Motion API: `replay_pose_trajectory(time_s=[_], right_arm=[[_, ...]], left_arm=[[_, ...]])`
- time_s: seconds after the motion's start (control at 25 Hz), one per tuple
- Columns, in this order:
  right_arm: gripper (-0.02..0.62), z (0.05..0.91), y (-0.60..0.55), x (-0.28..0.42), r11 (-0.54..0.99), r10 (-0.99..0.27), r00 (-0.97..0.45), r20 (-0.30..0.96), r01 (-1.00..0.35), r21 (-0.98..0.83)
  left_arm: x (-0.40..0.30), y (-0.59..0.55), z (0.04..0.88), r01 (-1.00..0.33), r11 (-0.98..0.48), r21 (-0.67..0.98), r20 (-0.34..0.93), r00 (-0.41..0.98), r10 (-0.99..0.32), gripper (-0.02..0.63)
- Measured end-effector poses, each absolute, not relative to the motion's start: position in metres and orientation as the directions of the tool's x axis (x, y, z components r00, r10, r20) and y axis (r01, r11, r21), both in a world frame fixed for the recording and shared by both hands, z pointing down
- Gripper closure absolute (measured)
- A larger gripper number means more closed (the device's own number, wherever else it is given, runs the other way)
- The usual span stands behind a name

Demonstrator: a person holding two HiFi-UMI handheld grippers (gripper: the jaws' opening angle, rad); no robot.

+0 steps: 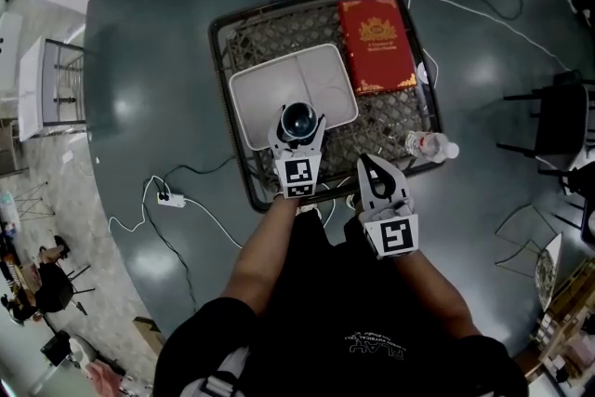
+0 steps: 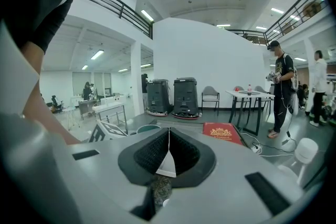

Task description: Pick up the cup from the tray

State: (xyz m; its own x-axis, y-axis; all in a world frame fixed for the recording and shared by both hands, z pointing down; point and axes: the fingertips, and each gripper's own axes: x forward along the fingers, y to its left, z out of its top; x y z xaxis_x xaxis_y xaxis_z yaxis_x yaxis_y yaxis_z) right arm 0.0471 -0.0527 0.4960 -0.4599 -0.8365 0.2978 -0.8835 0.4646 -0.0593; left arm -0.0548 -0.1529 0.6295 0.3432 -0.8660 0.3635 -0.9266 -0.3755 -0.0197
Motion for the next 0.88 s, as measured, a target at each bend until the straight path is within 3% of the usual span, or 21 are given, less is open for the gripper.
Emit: replay_pose_trajectory(time_s=[0.4, 0.88], right_arm=[[0.585, 0.491, -0.06, 0.042, 0.485, -0.834, -0.487, 0.258, -0.871, -0.076], [0.585, 0.485, -0.069, 0.032, 0.545, -0.809, -0.542, 0.227, -0.837, -0.055]], left_arm=[[-0.06, -0.126, 0.546, -0.926, -0.378, -0.022, 0.262, 0.359, -0.896, 0.219], [-0.066, -0.094, 0.486, -0.924, -0.379, -0.041, 0.243, 0.359, -0.901, 0.219]])
